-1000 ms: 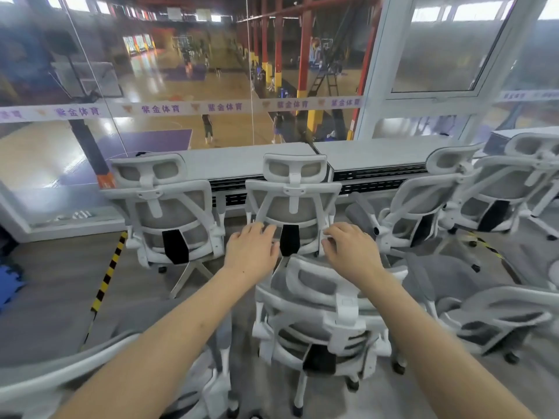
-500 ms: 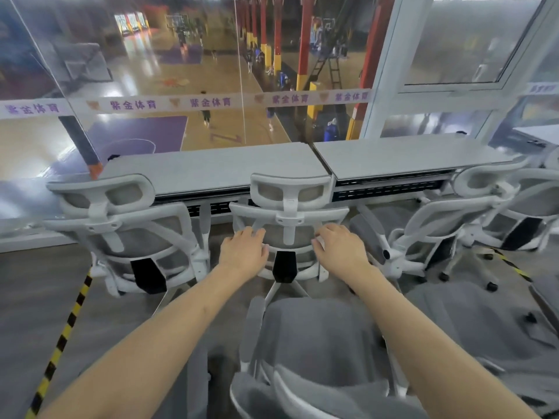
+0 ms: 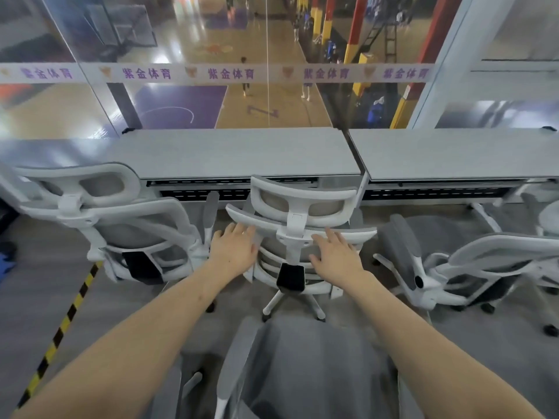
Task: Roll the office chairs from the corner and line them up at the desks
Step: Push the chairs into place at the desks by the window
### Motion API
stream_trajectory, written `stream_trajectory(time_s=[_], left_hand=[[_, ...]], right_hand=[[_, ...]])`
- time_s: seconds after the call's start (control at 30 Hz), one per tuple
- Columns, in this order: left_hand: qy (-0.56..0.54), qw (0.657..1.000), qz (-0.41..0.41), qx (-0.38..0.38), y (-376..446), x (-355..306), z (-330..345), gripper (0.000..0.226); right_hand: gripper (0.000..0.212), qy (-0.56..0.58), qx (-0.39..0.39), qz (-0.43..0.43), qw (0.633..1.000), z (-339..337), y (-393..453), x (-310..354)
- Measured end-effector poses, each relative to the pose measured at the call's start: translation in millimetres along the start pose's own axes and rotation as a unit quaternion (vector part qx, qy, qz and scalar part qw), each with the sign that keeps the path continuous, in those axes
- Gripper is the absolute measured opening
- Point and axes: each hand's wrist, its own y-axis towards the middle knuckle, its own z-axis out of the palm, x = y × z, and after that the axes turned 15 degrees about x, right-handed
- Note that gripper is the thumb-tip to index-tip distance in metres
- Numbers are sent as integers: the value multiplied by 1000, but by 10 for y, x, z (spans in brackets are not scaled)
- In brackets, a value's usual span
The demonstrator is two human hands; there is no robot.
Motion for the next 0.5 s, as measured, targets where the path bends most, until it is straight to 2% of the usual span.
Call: stream_trajectory(time_s=[0.13, 0.3, 0.5], left_hand=[[11, 998, 9, 54, 577, 68, 41, 64], [15, 995, 16, 101, 983, 212, 169, 64], [-28, 996, 6, 83, 856, 98, 348, 65]], right_hand=[[73, -1, 15, 23, 1000, 130, 436, -136], [87, -23, -3, 24, 999, 383, 655, -299], [88, -42, 12, 8, 999, 367, 637, -427]])
